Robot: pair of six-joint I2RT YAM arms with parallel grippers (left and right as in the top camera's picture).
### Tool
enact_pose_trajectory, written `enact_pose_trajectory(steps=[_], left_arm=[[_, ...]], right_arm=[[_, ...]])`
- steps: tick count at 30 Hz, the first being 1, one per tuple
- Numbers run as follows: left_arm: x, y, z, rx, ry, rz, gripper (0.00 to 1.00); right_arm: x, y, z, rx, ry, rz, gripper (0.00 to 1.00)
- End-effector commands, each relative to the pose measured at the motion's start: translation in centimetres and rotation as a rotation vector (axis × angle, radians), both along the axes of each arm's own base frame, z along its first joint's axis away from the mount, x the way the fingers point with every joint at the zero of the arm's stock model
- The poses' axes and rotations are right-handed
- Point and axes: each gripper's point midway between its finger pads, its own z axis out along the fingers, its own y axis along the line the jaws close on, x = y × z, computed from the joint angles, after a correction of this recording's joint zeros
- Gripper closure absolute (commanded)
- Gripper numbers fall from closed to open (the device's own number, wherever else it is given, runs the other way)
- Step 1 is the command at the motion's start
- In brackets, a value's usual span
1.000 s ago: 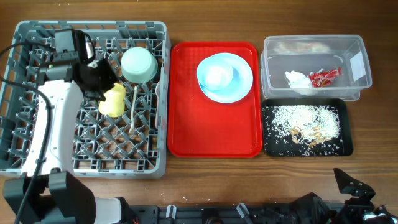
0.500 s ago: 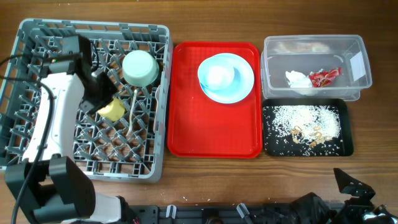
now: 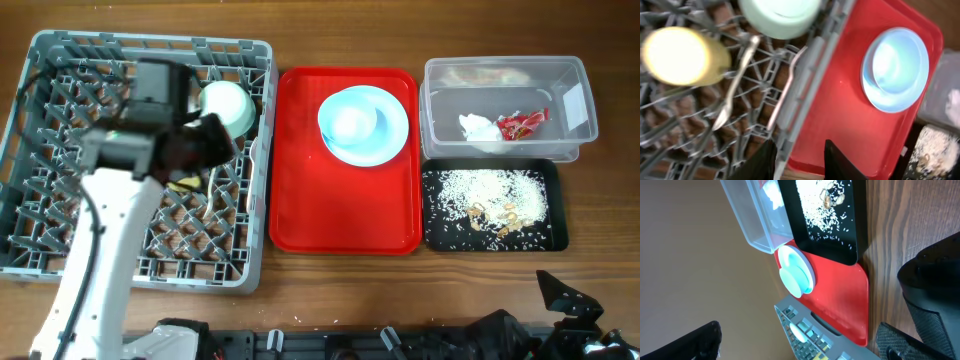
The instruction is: Sort waste into correct bins and load items into the dishwasher rack
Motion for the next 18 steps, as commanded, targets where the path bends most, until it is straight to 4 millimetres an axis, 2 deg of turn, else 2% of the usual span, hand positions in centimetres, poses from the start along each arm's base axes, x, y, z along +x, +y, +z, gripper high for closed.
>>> enact_pose_trajectory(steps=[1, 2, 3, 7, 11, 13, 15, 17, 18], left_arm=[[1.9, -4.3, -1.8, -0.01, 0.007, -0.114, 0.68], [2.6, -5.5, -2.3, -0.019, -0.002, -0.143, 0.67], [3.2, -7.3, -3.0, -0.028, -0.009, -0.184, 0.61], [4.4, -14.9, -5.3, -0.047, -0.066, -0.35, 0.62], [6.1, -22.7, -7.3, -0.034, -0.223, -0.484, 0.61], [6.7, -26.2, -8.3, 0.005, -0.32, -0.573, 0.55], [8.1, -27.4, -9.4, 0.146, -0.43, -0.571, 0.5], [9.4, -27.1, -10.8, 0.241, -0.471, -0.515, 0.48], [10.0, -27.0, -12.4, 0.262, -0.465, -0.517, 0.48]], right_arm=[[0.1, 0.0, 0.0, 0.004, 0.006, -0.005, 0.0], [0.1, 0.0, 0.0, 0.004, 0.006, -0.005, 0.0], [0.1, 0.0, 0.0, 0.004, 0.007, -0.006, 0.0], [0.1, 0.0, 0.0, 0.004, 0.006, -0.005, 0.0], [0.1, 0.0, 0.0, 0.004, 0.006, -0.006, 0.0], [0.1, 0.0, 0.0, 0.003, 0.006, -0.005, 0.0], [0.1, 0.0, 0.0, 0.004, 0.006, -0.005, 0.0], [0.1, 0.0, 0.0, 0.004, 0.006, -0.005, 0.0], [0.1, 0.0, 0.0, 0.004, 0.006, -0.005, 0.0]])
